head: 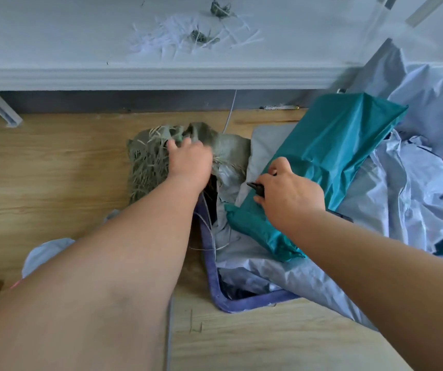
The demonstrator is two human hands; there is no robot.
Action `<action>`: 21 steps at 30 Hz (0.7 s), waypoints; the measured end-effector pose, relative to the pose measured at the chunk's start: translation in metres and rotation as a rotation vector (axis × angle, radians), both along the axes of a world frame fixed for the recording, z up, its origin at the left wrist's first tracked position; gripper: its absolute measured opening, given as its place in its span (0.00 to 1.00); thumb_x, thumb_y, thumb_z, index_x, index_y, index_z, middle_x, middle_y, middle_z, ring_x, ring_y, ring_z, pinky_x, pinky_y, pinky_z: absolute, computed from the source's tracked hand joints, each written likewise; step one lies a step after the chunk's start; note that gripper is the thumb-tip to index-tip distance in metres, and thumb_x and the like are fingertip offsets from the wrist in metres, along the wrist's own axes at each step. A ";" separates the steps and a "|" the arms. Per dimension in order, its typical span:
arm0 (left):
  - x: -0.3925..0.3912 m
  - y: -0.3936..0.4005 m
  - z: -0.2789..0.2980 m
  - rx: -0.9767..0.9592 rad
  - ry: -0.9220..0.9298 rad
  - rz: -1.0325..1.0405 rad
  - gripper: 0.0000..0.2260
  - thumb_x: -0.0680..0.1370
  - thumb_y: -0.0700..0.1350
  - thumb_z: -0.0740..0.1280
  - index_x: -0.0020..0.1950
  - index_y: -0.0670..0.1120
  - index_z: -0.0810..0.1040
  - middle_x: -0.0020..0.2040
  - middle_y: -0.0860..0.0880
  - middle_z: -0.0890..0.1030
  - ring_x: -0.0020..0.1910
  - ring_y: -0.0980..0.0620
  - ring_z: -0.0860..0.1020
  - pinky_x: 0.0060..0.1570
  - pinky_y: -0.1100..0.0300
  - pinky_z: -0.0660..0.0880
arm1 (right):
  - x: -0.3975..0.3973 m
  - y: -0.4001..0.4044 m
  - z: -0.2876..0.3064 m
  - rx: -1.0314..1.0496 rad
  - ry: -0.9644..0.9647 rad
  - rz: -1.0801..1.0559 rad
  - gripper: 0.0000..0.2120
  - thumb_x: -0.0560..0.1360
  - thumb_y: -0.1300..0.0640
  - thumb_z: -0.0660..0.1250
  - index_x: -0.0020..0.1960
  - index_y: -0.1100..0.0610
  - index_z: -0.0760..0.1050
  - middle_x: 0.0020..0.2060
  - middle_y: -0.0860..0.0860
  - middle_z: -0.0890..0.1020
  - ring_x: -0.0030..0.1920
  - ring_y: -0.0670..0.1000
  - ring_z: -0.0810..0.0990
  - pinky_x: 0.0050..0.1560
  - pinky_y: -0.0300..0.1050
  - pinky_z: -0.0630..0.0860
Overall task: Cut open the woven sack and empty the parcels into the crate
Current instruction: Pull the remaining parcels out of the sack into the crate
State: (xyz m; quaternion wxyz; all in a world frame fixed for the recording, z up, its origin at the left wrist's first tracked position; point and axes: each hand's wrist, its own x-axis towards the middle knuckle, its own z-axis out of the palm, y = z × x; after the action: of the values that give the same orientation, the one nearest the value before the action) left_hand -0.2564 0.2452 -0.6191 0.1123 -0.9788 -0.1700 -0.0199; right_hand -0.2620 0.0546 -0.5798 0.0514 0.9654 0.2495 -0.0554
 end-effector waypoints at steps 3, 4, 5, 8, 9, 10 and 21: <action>-0.021 0.031 -0.005 -0.144 -0.094 0.211 0.15 0.75 0.36 0.64 0.62 0.42 0.73 0.57 0.42 0.76 0.57 0.40 0.74 0.47 0.48 0.70 | -0.009 0.009 -0.004 0.001 0.006 -0.008 0.12 0.77 0.53 0.66 0.59 0.51 0.72 0.61 0.51 0.65 0.28 0.51 0.65 0.24 0.42 0.57; -0.031 0.041 -0.006 -0.158 -0.100 0.251 0.15 0.76 0.37 0.64 0.62 0.42 0.72 0.57 0.42 0.76 0.56 0.40 0.75 0.44 0.50 0.71 | -0.011 0.012 -0.004 0.008 0.014 -0.013 0.12 0.77 0.54 0.66 0.59 0.51 0.72 0.61 0.51 0.66 0.28 0.51 0.66 0.24 0.42 0.57; -0.042 0.047 -0.008 -0.160 -0.102 0.276 0.14 0.76 0.37 0.64 0.62 0.42 0.72 0.58 0.42 0.76 0.56 0.39 0.76 0.42 0.50 0.71 | -0.013 0.015 -0.005 0.019 0.023 -0.019 0.12 0.77 0.55 0.66 0.60 0.51 0.73 0.61 0.51 0.66 0.30 0.52 0.67 0.24 0.42 0.57; -0.064 0.052 -0.008 -0.173 -0.154 0.301 0.16 0.75 0.35 0.64 0.63 0.43 0.72 0.59 0.42 0.76 0.56 0.39 0.77 0.42 0.50 0.72 | -0.017 0.025 -0.005 0.027 0.051 -0.030 0.14 0.76 0.57 0.66 0.62 0.52 0.73 0.59 0.51 0.69 0.36 0.54 0.71 0.25 0.41 0.57; -0.068 0.051 -0.005 -0.193 -0.204 0.306 0.17 0.75 0.35 0.64 0.63 0.43 0.72 0.59 0.42 0.76 0.55 0.39 0.77 0.42 0.50 0.72 | -0.018 0.028 -0.005 0.030 0.059 -0.031 0.15 0.76 0.58 0.67 0.62 0.52 0.73 0.58 0.51 0.69 0.37 0.54 0.71 0.25 0.41 0.58; -0.072 0.051 -0.002 -0.221 -0.273 0.310 0.17 0.75 0.36 0.65 0.63 0.44 0.72 0.59 0.42 0.76 0.55 0.40 0.77 0.43 0.50 0.72 | -0.018 0.032 -0.005 0.042 0.066 -0.033 0.16 0.75 0.59 0.67 0.62 0.52 0.72 0.58 0.51 0.70 0.38 0.54 0.71 0.25 0.41 0.58; -0.092 0.024 0.067 -0.391 -0.828 0.248 0.18 0.69 0.36 0.72 0.56 0.50 0.77 0.58 0.50 0.78 0.48 0.49 0.78 0.37 0.60 0.72 | -0.023 0.061 0.009 0.639 0.714 0.024 0.09 0.73 0.58 0.72 0.51 0.56 0.77 0.38 0.54 0.80 0.28 0.53 0.79 0.34 0.50 0.83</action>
State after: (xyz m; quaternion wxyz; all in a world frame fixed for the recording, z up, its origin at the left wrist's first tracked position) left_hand -0.3485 0.2693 -0.5521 -0.1500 -0.8636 -0.3166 -0.3627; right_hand -0.2847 0.1155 -0.5712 -0.3361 0.8505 0.2674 -0.3036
